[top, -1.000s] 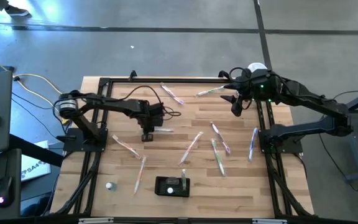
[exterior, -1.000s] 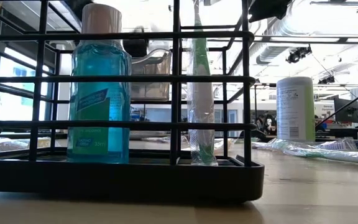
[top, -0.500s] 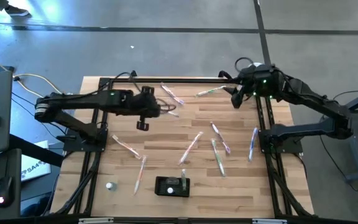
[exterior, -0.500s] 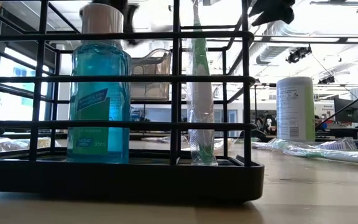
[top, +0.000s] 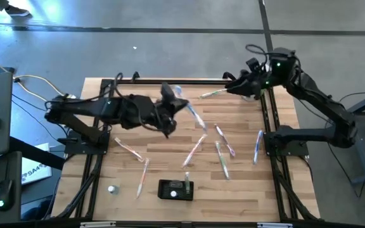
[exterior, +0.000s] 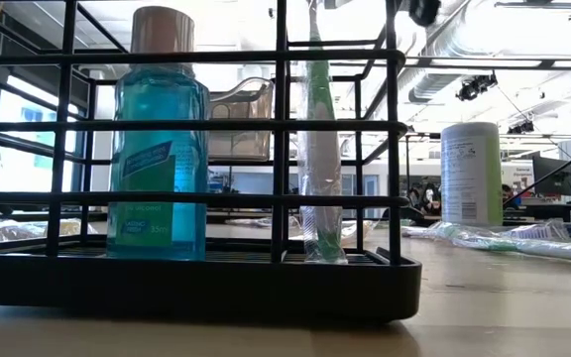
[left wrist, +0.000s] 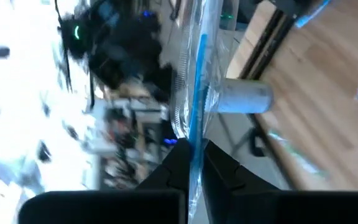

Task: Pick & Place toothbrushing station
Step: Put the left blue toothbrush into the black wire organizer

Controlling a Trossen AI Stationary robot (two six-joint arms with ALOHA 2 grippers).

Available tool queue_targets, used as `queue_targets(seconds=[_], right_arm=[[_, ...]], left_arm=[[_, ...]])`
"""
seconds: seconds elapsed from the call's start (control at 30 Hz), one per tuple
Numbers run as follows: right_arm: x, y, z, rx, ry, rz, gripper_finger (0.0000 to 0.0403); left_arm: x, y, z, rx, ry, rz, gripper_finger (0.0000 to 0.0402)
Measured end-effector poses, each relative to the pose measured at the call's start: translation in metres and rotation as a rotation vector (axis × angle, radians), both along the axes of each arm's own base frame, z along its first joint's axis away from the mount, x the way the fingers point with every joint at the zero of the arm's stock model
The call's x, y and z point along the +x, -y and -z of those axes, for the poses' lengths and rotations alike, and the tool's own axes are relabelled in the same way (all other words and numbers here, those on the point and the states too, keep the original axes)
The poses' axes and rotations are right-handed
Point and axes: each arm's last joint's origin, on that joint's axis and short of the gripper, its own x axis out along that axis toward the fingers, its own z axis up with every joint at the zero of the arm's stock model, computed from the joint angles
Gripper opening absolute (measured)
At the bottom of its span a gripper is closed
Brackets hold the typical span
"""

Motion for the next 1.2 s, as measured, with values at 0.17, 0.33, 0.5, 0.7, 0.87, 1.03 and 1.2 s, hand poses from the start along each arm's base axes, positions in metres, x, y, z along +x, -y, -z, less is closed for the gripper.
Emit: queue_targets(seconds=[0.17,0.33,0.5,0.7,0.87,1.03,1.2], right_arm=[[0.009,0.004,-0.013,0.086,0.104,-0.161,0.0203],[0.025,0.006,-0.016,0.117,0.144,-0.269,0.0203],[0.046,0.008,-0.006,0.134,0.126,-0.311,0.0203],[0.065,0.01,0.001,0.102,0.15,-0.339,0.0203],[0.073,0.008,0.002,0.062,0.185,-0.366,0.0203],[0.077,0.007,0.002,0.045,0.205,-0.379,0.0203],[0.077,0.006,-0.001,0.02,0.233,-0.364,0.0203]], left_arm=[[0.026,0.012,-0.008,0.158,-0.049,0.054,0.0014],[0.038,0.011,-0.01,0.192,-0.104,0.094,0.0014],[0.042,0.006,-0.01,0.176,-0.104,0.127,0.0014],[0.044,0.0,-0.009,0.111,-0.086,0.153,0.0015],[0.045,-0.003,-0.008,0.085,-0.084,0.163,0.0015],[0.045,-0.003,-0.006,0.06,-0.091,0.178,0.0015],[0.045,-0.003,-0.007,0.055,-0.089,0.192,0.0015]])
